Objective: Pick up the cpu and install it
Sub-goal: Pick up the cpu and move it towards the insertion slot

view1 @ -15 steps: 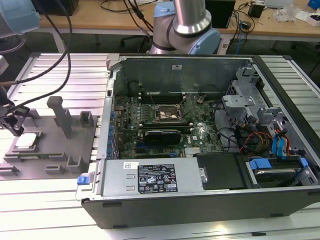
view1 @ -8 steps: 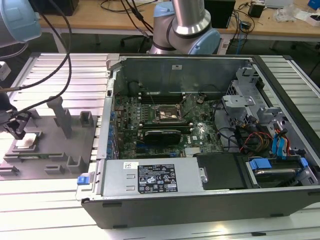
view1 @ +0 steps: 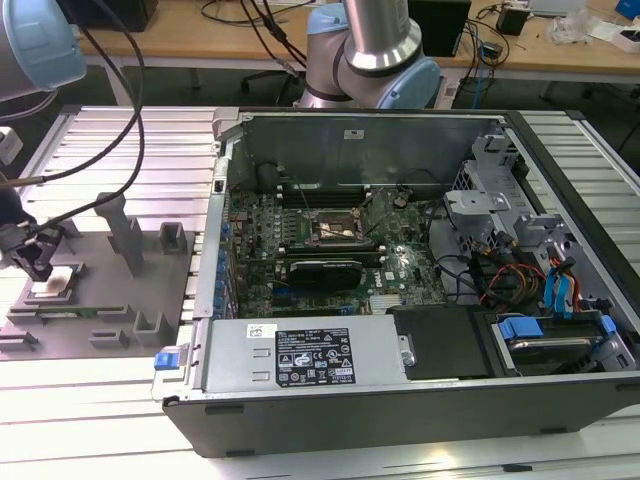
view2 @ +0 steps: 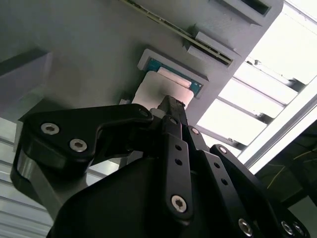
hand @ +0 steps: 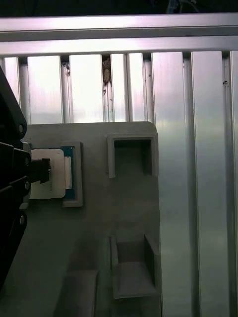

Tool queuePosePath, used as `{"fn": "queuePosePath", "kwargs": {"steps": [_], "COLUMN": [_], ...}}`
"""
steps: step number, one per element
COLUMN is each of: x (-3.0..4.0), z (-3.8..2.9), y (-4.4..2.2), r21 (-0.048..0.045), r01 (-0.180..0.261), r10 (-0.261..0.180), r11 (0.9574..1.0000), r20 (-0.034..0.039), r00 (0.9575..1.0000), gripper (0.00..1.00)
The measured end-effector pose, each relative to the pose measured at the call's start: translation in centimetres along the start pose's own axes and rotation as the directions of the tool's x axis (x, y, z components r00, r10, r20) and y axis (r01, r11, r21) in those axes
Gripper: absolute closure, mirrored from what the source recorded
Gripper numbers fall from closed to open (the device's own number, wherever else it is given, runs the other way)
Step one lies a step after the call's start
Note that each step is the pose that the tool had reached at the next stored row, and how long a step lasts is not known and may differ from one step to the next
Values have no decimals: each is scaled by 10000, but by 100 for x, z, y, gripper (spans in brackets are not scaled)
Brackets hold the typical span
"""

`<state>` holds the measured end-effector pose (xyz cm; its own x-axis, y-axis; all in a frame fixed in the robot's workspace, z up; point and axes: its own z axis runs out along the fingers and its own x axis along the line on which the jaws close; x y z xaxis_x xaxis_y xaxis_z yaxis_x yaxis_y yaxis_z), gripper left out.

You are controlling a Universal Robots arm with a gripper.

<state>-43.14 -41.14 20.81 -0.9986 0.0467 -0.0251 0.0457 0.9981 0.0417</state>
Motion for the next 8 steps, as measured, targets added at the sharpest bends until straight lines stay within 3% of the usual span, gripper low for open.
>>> {"fn": "queuePosePath", "kwargs": {"steps": [8], "x": [-14], "z": [27], "y": [-1], "r21": [-5], "r01": [185], "r10": [-185], "r11": [9998], "r20": [-5], "r00": [9998], "gripper": [89]}}
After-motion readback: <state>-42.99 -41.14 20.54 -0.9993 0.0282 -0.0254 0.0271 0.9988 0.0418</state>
